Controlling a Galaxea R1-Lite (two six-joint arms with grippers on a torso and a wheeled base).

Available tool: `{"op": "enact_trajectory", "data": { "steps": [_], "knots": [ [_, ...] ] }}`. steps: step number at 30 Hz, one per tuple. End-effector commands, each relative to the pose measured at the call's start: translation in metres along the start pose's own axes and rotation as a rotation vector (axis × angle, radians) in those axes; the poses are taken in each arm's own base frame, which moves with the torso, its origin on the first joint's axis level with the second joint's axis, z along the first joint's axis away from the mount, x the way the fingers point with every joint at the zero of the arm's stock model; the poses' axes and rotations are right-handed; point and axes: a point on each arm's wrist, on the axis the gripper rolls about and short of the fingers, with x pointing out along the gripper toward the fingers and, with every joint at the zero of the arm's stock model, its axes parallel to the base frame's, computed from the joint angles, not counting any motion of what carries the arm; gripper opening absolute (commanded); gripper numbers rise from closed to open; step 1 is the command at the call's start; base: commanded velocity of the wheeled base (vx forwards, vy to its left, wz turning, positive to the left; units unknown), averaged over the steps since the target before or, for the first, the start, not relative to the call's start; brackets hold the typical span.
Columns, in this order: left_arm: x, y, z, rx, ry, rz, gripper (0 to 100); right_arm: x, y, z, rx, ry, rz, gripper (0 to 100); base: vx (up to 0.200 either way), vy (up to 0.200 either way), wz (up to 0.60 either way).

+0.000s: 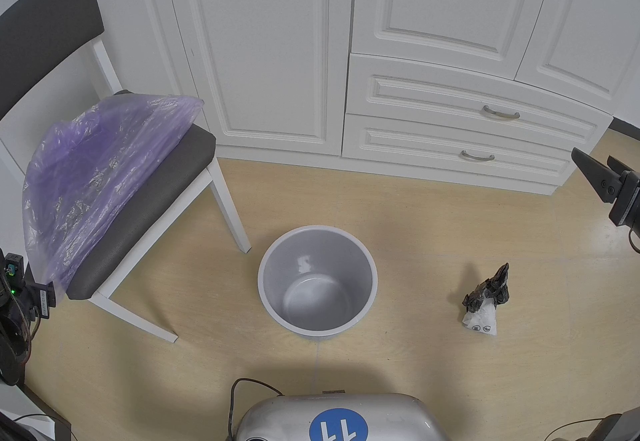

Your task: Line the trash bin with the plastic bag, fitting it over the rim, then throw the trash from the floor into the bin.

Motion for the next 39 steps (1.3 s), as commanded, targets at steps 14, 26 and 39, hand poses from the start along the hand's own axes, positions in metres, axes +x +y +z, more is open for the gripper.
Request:
{"op": "enact_trajectory", "data": {
  "steps": [14,26,39],
  "knots": [
    [-0.035,0.023,0.018,-0.002,-0.178,0.125,100,-0.001,0.000,0.002,0.006,-0.011,0.003,100,0.000,0.000,0.00],
    [-0.055,0.034,0.031,-0.025,-0.289,0.183,100,-0.001,0.001,0.004,0.012,-0.016,0.005,100,0.000,0.000,0.00],
    [-0.055,0.036,0.036,-0.037,-0.314,0.194,100,0.003,0.003,0.007,0.043,-0.053,0.016,100,0.000,0.000,0.00]
  ]
}}
